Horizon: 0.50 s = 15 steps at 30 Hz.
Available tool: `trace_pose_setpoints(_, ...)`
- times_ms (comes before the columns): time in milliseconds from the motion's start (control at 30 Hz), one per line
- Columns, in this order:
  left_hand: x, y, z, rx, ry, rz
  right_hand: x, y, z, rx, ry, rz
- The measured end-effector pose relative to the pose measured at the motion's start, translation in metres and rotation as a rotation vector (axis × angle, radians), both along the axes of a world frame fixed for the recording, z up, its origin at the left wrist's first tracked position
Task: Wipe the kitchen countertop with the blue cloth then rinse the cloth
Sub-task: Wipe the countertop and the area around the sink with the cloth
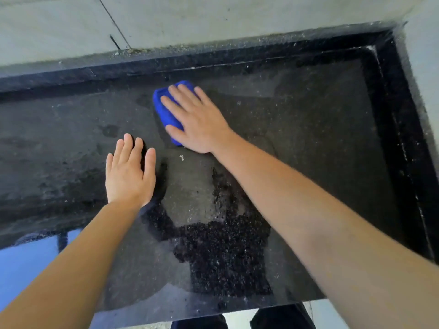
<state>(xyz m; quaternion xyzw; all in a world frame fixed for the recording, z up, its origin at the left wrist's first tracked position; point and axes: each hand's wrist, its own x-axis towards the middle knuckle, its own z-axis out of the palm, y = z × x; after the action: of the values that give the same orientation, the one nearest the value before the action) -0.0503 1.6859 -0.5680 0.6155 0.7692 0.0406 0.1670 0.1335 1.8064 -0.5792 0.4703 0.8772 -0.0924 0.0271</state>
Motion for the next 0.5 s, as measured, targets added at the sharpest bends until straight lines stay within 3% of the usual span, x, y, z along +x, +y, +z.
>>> trace_pose_setpoints(300,-0.004,-0.006,-0.005,-0.029,0.037,-0.060,0.246,0.021,0.018,-0.107,-0.108,-0.850)
trace_pose_setpoints(433,-0.001,-0.005,-0.007,-0.078,0.077,-0.069,0.213,0.035,0.017,-0.166,-0.122,-1.075)
trace_pose_setpoints(500,-0.002,-0.006,-0.007,-0.095,0.083,-0.069,0.162,0.039,0.017,-0.119,-0.086,-1.021)
